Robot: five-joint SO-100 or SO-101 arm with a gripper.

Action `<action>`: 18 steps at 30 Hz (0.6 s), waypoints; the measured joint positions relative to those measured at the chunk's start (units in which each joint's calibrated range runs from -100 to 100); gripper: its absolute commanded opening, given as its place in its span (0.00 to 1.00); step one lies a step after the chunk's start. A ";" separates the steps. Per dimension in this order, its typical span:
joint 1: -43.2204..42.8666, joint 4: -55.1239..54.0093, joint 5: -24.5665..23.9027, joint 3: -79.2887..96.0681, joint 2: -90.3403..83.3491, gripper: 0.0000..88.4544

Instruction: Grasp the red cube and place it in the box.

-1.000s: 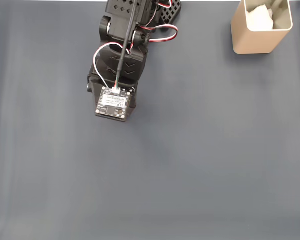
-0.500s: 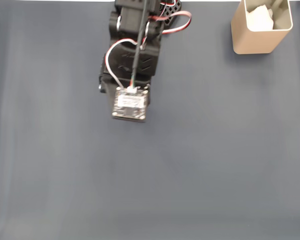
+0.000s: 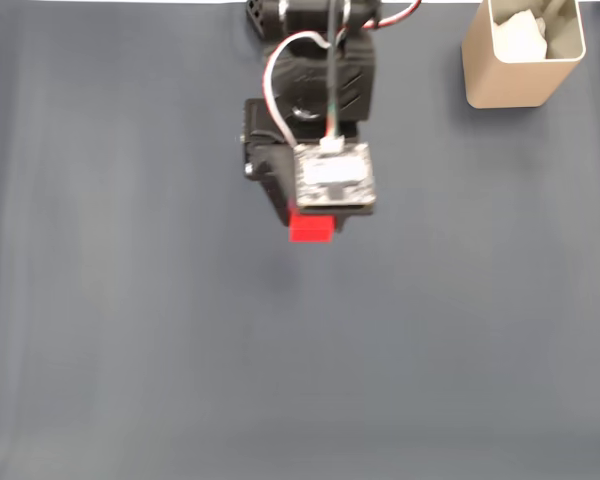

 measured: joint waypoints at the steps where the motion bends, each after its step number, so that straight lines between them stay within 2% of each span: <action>1: -0.83 0.57 0.20 -0.55 -0.45 0.00; 10: -10.07 11.21 2.25 -9.29 -1.34 0.00; 18: -19.47 16.08 2.59 -15.39 -1.43 0.00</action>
